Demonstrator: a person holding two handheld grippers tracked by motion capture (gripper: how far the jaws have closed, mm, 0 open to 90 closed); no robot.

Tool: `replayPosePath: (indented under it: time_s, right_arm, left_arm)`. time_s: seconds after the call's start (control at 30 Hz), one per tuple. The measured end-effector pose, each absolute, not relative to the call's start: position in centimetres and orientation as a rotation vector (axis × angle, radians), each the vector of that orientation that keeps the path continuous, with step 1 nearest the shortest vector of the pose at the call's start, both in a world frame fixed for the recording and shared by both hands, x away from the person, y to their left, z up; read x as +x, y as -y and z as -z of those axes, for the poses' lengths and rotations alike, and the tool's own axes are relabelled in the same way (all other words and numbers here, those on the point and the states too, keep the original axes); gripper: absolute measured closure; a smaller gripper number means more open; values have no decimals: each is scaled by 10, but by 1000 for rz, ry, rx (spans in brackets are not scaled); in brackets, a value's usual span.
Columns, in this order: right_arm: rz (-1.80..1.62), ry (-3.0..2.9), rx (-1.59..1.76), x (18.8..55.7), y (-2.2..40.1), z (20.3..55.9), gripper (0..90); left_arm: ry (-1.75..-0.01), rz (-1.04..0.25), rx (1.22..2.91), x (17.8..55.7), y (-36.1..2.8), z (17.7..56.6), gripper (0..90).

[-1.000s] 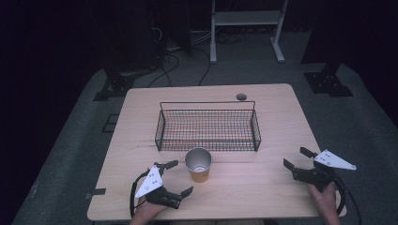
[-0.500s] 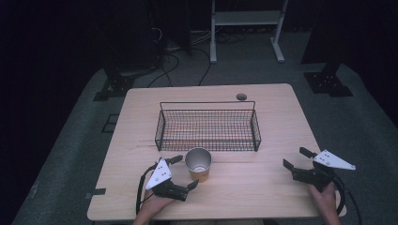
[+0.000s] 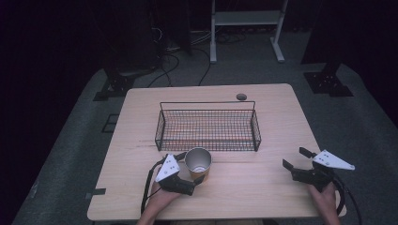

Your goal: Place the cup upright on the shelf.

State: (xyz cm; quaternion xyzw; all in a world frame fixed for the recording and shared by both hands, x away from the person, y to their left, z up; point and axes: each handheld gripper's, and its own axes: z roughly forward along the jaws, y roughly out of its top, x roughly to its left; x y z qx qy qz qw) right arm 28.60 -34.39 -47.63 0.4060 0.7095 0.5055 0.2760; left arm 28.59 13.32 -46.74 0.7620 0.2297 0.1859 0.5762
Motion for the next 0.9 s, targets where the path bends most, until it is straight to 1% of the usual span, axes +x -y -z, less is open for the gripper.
replayPosePath:
  time_s: [0.27, 0.47, 0.53, 0.57, 0.9]
  right_arm:
    - [-1357, -1906, 1093, 286, 344, 476, 128]
    - [-1357, -1908, 1090, 286, 344, 476, 128]
    - [-1357, -1908, 1090, 286, 344, 476, 128]
    - [-1359, -1907, 1091, 286, 344, 476, 128]
    - [-1361, -1906, 1086, 286, 344, 476, 128]
  left_arm:
    - [-517, -408, 1797, 294, -120, 465, 4]
    - [-512, -382, 1796, 300, -119, 465, 57]
    - [-497, -384, 1801, 300, -119, 466, 112]
    - [-493, -388, 1803, 301, -119, 466, 123]
    - [-499, -390, 1805, 301, -118, 465, 136]
